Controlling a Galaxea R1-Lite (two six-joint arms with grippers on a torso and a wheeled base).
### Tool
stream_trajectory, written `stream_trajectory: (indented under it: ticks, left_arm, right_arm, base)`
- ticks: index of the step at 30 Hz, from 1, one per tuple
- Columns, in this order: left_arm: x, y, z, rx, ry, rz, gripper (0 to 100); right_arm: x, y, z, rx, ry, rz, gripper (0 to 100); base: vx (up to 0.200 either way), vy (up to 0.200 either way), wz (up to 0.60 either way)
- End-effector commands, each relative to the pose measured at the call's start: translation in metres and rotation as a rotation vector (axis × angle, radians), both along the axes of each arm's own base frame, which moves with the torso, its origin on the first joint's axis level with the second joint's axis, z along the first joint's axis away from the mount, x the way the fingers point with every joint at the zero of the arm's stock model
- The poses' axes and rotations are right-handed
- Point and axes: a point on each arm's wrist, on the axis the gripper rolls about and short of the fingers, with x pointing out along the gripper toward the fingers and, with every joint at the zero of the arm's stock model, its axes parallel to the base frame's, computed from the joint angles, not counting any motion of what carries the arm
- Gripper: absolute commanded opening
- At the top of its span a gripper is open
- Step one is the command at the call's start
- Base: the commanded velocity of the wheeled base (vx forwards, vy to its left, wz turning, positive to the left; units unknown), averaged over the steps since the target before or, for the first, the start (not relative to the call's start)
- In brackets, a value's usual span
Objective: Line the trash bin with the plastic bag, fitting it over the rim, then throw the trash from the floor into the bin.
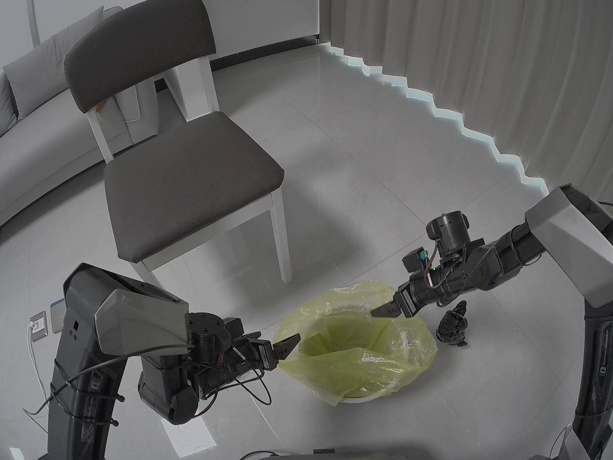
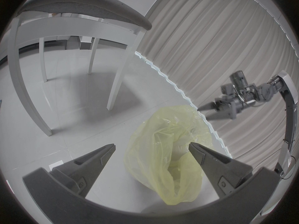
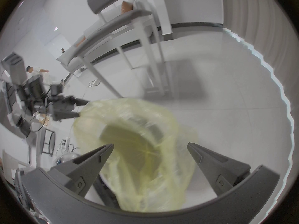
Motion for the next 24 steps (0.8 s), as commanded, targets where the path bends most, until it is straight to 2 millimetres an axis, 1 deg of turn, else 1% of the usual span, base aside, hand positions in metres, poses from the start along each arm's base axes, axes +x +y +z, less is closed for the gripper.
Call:
stream_trajectory:
  ticks: [1, 5, 6, 7, 8, 11, 18, 19, 21, 24]
  left_arm:
    - [-0.007, 0.010, 0.000, 0.013, 0.020, 0.025, 100]
    - [-0.007, 0.009, 0.007, 0.006, 0.003, 0.025, 100]
    - [-0.006, 0.009, 0.010, 0.002, -0.008, 0.023, 100]
    - [-0.006, 0.009, 0.010, 0.002, -0.008, 0.023, 100]
    - [-0.006, 0.008, 0.012, 0.000, -0.013, 0.023, 100]
    - [-0.007, 0.007, 0.013, 0.000, -0.015, 0.020, 100]
    - [-0.007, 0.005, 0.013, 0.004, -0.019, 0.023, 100]
    - [-0.007, 0.005, 0.013, 0.004, -0.019, 0.023, 100]
    - [-0.009, 0.003, 0.013, 0.007, -0.022, 0.015, 100]
    - [-0.009, 0.003, 0.013, 0.016, -0.028, 0.013, 100]
  right_arm:
    - [-0.062, 0.032, 0.009, 0.017, 0.010, 0.154, 100]
    - [-0.066, 0.040, -0.003, 0.008, 0.031, 0.177, 100]
    - [-0.066, 0.041, -0.010, 0.000, 0.048, 0.179, 100]
    - [-0.066, 0.041, -0.010, 0.000, 0.048, 0.179, 100]
    - [-0.065, 0.042, -0.019, -0.009, 0.070, 0.180, 100]
    - [-0.060, 0.043, -0.037, -0.023, 0.102, 0.178, 100]
    - [-0.047, 0.042, -0.058, -0.032, 0.122, 0.166, 100]
    - [-0.047, 0.042, -0.058, -0.033, 0.123, 0.167, 100]
    - [-0.043, 0.043, -0.069, -0.048, 0.138, 0.175, 100]
    - [-0.038, 0.044, -0.077, -0.061, 0.155, 0.181, 100]
  base:
    - [0.000, 0.000, 0.00]
    - [0.000, 0.000, 0.00]
    - [0.000, 0.000, 0.00]
    - [0.000, 0.000, 0.00]
    - [0.000, 0.000, 0.00]
    - [0.000, 0.000, 0.00]
    - [0.000, 0.000, 0.00]
    - [0.000, 0.000, 0.00]
    - [0.000, 0.000, 0.00]
    - [0.000, 0.000, 0.00]
